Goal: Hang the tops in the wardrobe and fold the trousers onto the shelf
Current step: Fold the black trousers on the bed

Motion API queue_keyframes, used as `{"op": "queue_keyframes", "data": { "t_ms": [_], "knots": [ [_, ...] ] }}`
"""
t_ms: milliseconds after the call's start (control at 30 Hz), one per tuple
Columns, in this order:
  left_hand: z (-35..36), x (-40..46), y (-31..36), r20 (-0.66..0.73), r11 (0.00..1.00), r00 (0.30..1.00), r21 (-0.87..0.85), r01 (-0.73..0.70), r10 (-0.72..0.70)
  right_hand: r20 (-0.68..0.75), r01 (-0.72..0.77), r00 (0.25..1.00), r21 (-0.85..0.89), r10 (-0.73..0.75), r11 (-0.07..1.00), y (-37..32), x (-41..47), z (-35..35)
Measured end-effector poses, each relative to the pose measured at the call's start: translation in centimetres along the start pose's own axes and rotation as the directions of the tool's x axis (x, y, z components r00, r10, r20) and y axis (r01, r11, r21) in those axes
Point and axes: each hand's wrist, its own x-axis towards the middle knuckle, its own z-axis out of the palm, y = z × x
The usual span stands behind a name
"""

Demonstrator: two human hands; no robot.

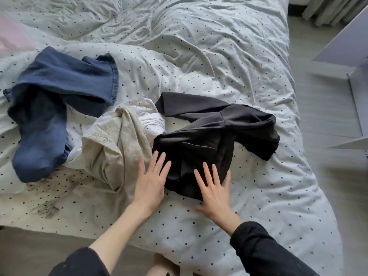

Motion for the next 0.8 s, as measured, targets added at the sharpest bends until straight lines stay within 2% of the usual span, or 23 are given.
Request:
{"op": "queue_keyframes", "data": {
  "t_ms": [67, 200, 300, 433, 600, 800],
  "knots": [
    [1.8, -0.5, 1.7, 0.028, 0.997, 0.997, -0.004, -0.076, 0.076, -0.128, 0.004, 0.992, 0.007, -0.003, 1.0, 1.3, -0.1, 1.7],
    [3.2, -0.6, 4.0, 0.124, 0.998, 0.99, -0.028, -0.057, 0.06, -0.42, 0.051, 0.907, 0.01, -0.042, 0.999, 3.8, -0.2, 2.7],
    [2.7, -0.5, 5.7, 0.128, 0.992, 0.987, -0.09, -0.087, 0.099, -0.503, 0.006, 0.86, 0.169, 0.081, 0.986, 6.0, -0.9, 1.3],
    [-0.7, -0.1, 8.4, -0.04, 0.961, 0.99, -0.238, -0.139, 0.133, -0.449, -0.054, 0.86, 0.394, 0.243, 0.918, 10.4, -2.6, -2.7],
    [-9.4, 4.0, 10.6, -0.255, 0.953, 0.967, -0.29, -0.084, 0.008, -0.333, -0.148, 0.832, 0.638, 0.444, 0.756, 15.7, -4.4, -9.8],
    [-16.3, 6.4, 10.4, -0.345, 0.974, 0.936, -0.178, -0.142, 0.073, -0.358, -0.019, 0.787, 0.8, 0.502, 0.6, 16.7, -6.0, -14.0]
  ]
}}
